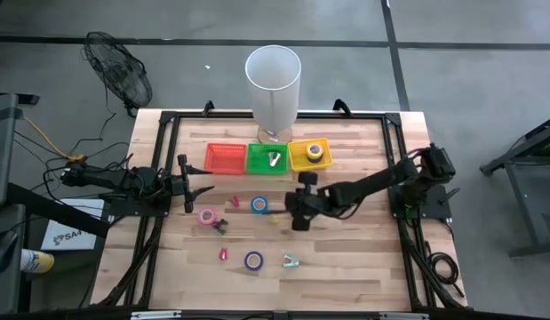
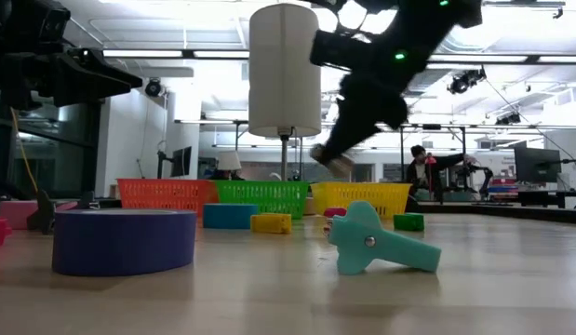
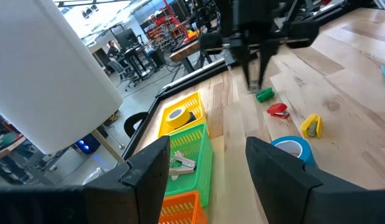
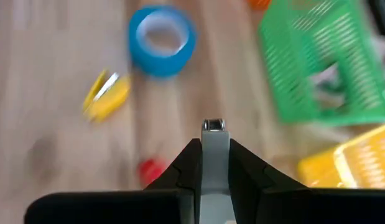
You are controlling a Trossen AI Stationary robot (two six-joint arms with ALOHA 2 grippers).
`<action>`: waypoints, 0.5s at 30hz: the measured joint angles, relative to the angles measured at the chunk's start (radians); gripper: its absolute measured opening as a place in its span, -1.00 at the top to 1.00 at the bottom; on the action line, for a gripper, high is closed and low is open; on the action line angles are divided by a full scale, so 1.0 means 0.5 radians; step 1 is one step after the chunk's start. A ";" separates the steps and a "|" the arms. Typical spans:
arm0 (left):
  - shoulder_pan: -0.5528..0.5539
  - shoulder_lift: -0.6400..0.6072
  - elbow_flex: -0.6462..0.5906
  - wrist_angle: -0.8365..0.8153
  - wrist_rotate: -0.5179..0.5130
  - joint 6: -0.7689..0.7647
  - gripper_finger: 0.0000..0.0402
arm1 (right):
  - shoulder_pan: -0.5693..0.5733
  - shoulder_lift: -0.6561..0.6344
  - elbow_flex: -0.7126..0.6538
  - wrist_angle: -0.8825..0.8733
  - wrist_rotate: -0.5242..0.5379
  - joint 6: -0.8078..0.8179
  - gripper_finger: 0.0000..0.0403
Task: Pick and place Stapler, Stapler remover, tape
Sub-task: Put the gray staple remover into the green bin
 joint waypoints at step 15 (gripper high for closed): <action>0.000 0.000 0.000 0.000 0.000 -0.001 -0.03 | -0.404 0.001 0.000 0.532 -0.152 -0.249 0.80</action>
